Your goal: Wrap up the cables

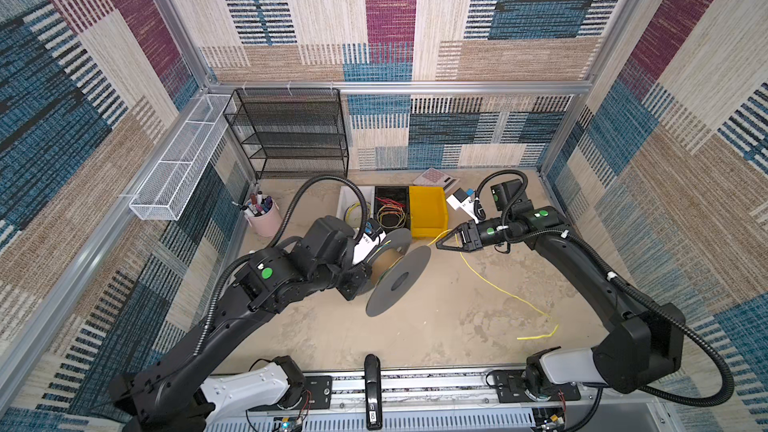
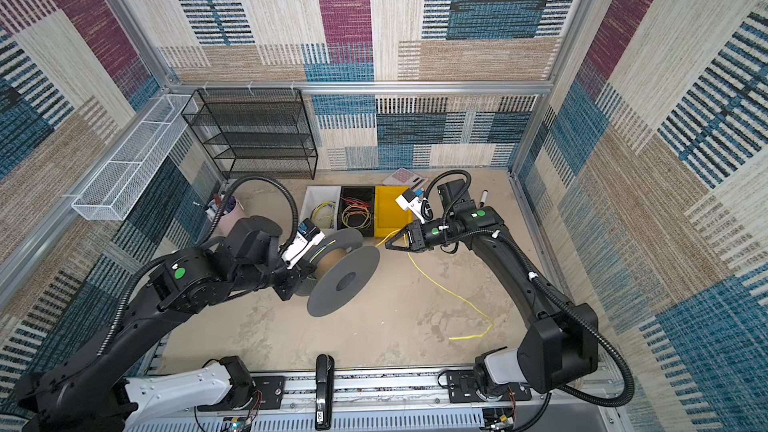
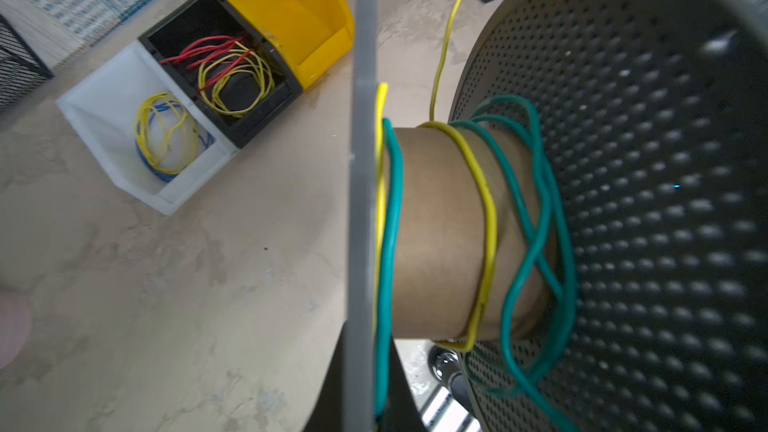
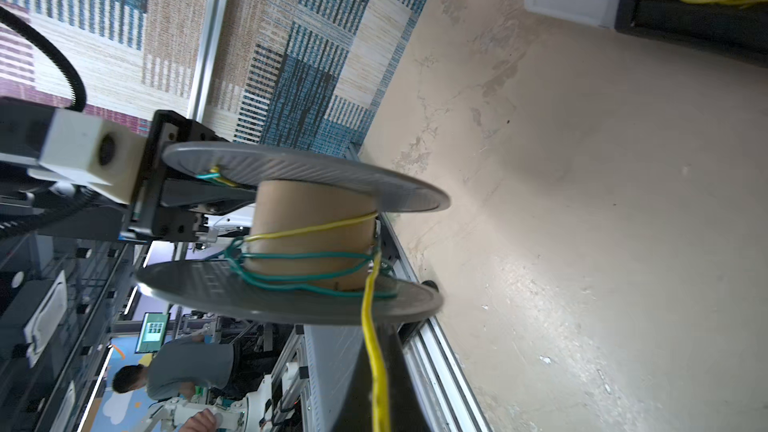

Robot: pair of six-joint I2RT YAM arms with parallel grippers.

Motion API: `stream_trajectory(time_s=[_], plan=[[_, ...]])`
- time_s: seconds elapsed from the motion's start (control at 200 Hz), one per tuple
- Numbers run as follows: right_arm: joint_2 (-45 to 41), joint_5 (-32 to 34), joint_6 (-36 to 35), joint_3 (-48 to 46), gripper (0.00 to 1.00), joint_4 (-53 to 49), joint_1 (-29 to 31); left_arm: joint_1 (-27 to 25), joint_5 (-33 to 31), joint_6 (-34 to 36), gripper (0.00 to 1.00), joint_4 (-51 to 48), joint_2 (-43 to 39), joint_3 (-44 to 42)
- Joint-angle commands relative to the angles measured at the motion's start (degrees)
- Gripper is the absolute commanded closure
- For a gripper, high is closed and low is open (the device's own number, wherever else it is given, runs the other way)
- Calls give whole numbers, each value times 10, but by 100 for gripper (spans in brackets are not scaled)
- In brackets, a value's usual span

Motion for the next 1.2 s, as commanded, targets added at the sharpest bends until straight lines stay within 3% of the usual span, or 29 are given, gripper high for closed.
stream_trajectory(time_s=[0.0, 0.115, 0.431, 0.531, 0.591, 0.902, 1.197], plan=[[-24, -91, 109, -28, 100, 143, 0, -26, -198, 18, 100, -34, 22, 23], [-49, -122, 184, -40, 100, 234, 8, -60, -303, 18, 100, -20, 45, 58], [-86, -112, 305, -51, 92, 390, 89, -110, -432, 57, 100, 63, 110, 101], [-87, -100, 317, -37, 91, 402, 102, -110, -487, 52, 100, 74, 143, 116], [-93, -91, 327, -30, 85, 410, 114, -110, -513, 39, 100, 76, 158, 126], [-126, -28, 353, -83, 85, 453, 197, -102, -559, -17, 100, 155, 157, 147], [-176, 31, 380, -157, 83, 492, 217, -94, -576, -38, 100, 149, 169, 174]])
